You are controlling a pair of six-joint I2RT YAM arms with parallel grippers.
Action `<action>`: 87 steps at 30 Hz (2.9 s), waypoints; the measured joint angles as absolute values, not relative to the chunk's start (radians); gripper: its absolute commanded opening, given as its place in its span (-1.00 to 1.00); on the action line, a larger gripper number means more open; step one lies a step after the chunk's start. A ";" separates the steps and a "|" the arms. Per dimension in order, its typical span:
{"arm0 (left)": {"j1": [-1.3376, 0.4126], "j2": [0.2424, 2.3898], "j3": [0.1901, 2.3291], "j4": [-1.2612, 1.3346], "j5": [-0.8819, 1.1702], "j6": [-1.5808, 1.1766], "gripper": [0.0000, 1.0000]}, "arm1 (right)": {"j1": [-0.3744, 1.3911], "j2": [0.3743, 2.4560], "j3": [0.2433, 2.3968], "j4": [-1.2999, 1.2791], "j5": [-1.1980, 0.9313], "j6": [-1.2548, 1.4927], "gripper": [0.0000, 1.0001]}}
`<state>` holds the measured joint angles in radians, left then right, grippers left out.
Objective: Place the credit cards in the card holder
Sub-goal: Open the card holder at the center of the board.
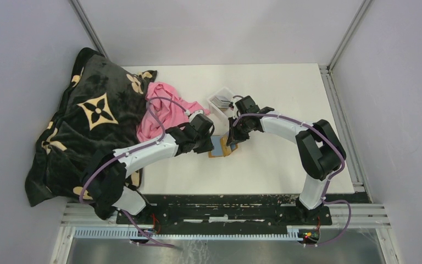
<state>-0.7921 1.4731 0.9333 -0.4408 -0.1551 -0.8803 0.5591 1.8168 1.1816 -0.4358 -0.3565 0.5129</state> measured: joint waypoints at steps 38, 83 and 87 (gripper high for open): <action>-0.792 1.785 1.067 -0.372 -0.187 -0.843 -0.55 | 0.524 1.805 1.234 -0.480 -0.350 0.509 -0.98; -0.793 1.766 1.045 -0.384 -0.237 -0.843 -0.57 | 0.494 1.794 1.194 -0.430 -0.407 0.534 -0.98; -0.793 1.763 1.039 -0.376 -0.237 -0.843 -0.57 | 0.494 1.795 1.187 -0.429 -0.407 0.534 -0.98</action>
